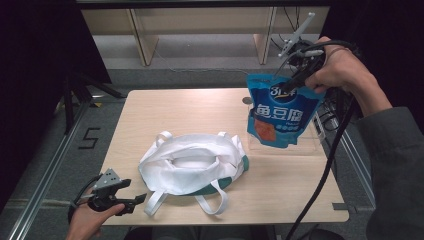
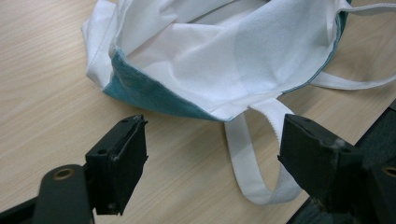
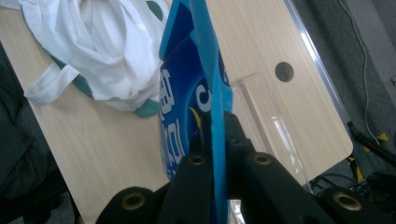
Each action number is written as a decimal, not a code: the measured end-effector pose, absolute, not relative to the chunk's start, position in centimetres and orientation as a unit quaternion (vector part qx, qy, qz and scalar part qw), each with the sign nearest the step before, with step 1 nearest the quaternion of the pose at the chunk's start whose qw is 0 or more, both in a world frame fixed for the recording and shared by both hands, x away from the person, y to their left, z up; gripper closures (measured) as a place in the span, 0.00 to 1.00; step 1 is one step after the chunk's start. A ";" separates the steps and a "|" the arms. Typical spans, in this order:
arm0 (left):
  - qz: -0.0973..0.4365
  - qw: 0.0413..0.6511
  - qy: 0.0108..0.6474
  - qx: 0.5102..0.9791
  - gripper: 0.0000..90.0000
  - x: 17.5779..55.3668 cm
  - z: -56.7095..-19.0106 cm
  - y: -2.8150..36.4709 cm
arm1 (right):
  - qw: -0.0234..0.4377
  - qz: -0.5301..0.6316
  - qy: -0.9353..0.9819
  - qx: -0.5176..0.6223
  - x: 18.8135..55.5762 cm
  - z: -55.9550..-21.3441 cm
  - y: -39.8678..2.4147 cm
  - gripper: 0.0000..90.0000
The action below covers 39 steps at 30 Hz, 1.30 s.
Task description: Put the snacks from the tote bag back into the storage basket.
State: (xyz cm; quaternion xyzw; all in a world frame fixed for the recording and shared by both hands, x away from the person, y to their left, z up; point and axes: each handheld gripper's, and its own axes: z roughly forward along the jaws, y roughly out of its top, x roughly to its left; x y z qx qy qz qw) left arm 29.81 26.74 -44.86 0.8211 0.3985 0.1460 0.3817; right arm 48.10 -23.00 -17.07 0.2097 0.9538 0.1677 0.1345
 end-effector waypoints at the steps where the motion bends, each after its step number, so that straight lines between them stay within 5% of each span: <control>1: 0.147 0.387 0.405 0.815 0.25 29.8 -44.9 26.6 | 0.136 0.168 0.952 0.216 48.2 -17.1 -23.2 1.00; 39: 0.143 0.379 0.397 0.824 0.25 29.8 -45.1 26.6 | 0.130 0.177 0.931 0.292 56.2 -21.6 -26.5 1.00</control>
